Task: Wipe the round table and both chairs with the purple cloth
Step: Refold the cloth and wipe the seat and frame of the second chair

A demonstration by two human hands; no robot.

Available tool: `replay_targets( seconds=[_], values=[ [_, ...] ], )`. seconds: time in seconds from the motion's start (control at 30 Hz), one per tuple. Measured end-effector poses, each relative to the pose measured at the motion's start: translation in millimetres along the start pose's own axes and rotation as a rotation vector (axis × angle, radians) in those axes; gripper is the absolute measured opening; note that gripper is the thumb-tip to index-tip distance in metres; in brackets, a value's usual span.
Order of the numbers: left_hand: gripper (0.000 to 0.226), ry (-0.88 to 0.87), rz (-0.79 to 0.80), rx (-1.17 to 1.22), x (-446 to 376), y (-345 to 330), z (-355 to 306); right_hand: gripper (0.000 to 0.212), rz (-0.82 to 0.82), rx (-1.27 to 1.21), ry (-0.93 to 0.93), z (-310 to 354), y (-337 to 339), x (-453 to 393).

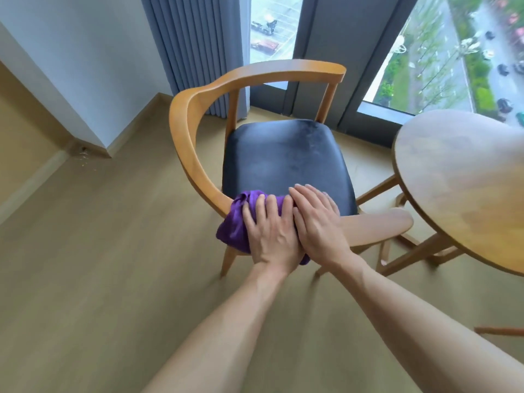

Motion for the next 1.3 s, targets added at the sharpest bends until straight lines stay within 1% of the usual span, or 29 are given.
replay_targets(
  seconds=[0.07,0.13,0.2,0.27,0.3,0.33,0.37,0.4,0.43,0.47,0.53,0.57,0.6,0.63,0.67,0.73,0.77,0.83,0.93,0.97,1.03,1.1,1.17,1.23,1.3],
  values=[
    [0.055,-0.109,0.106,0.018,-0.3,-15.9,-45.6,0.047,-0.035,-0.004,-0.050,-40.6,19.9,17.5],
    [0.062,-0.226,0.192,0.019,-3.2,-28.3,-85.5,0.040,-0.080,-0.072,-0.137,-76.0,39.3,28.6],
    [0.068,-0.349,0.288,0.027,-7.9,-35.5,-105.2,0.038,-0.095,-0.111,-0.245,-98.8,48.8,34.1],
    [0.079,-0.460,0.364,0.089,-12.7,-33.2,-100.8,0.041,-0.086,-0.028,-0.311,-102.0,46.3,34.5],
    [0.080,-0.514,0.403,0.144,-14.8,-27.5,-91.9,0.045,-0.078,0.022,-0.340,-97.6,42.2,34.3],
    [0.075,-0.553,0.441,0.230,-16.7,-19.2,-79.2,0.049,-0.075,0.052,-0.357,-87.9,38.1,34.0],
    [0.065,-0.561,0.463,0.344,-20.1,-8.3,-62.8,0.052,-0.075,0.062,-0.363,-73.3,33.2,32.7],
    [0.055,-0.537,0.460,0.449,-25.4,3.0,-42.4,0.055,-0.069,0.067,-0.354,-55.7,25.2,30.5],
    [0.051,-0.485,0.428,0.520,-31.9,13.3,-18.6,0.059,-0.049,0.087,-0.334,-36.6,13.4,28.5],
    [0.049,-0.431,0.370,0.533,-38.7,22.4,6.5,0.065,-0.014,0.120,-0.309,-16.0,-1.3,26.4],
    [0.046,-0.360,0.244,0.395,-47.5,33.6,48.0,0.074,0.068,0.170,-0.280,21.0,-31.5,20.8],
    [0.044,-0.343,0.203,0.282,-48.0,34.0,60.4,0.073,0.084,0.179,-0.281,33.6,-42.0,17.5],
    [0.043,-0.313,0.170,0.192,-47.0,31.9,68.1,0.067,0.083,0.183,-0.278,40.8,-47.0,13.7],
    [0.042,-0.276,0.138,0.160,-45.3,28.8,72.0,0.060,0.071,0.180,-0.266,42.2,-46.9,10.5],
    [0.041,-0.240,0.106,0.179,-43.8,26.2,73.8,0.055,0.051,0.164,-0.246,38.5,-43.4,9.2],
    [0.041,-0.187,0.036,0.295,-45.6,24.8,72.2,0.050,0.018,0.126,-0.193,13.0,-29.5,13.9],
    [0.041,-0.187,0.011,0.340,-49.2,24.3,66.7,0.049,0.006,0.126,-0.174,-7.3,-19.7,18.1],
    [0.046,-0.242,0.043,0.330,-55.3,16.6,47.6,0.049,-0.012,0.149,-0.161,-60.0,4.3,26.3],
    [0.058,-0.316,0.137,0.179,-48.1,-2.1,19.0,0.050,0.006,0.172,-0.200,-140.8,45.3,32.2],
    [0.064,-0.312,0.142,0.125,-46.1,-4.8,16.9,0.052,0.037,0.158,-0.224,-160.7,54.1,29.4],
    [0.073,-0.261,0.134,0.121,-46.8,-4.5,19.7,0.052,0.112,0.121,-0.289,-186.7,61.0,19.2],
    [0.075,-0.215,0.122,0.172,-49.1,-1.8,25.8,0.048,0.130,0.150,-0.338,-190.3,59.0,10.3],
    [0.072,-0.162,0.135,0.238,-52.0,-1.3,30.2,0.047,0.066,0.206,-0.411,-173.4,55.6,8.8],
    [0.066,-0.104,0.152,0.300,-54.0,-3.2,32.9,0.046,-0.044,0.283,-0.448,-136.7,45.6,12.1],
    [0.057,-0.073,0.165,0.313,-57.3,-5.4,32.9,0.055,-0.097,0.289,-0.443,-87.4,23.4,14.7]
  ],
)
Point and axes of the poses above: each hand's wrist, its own x-axis away from the middle knuckle, its own y-axis out of the back of the hand, z = x × y, the point moved 7 cm from there along -x, towards the middle knuckle, and after that the axes turned 6 degrees about -y, right-handed, at the moved point
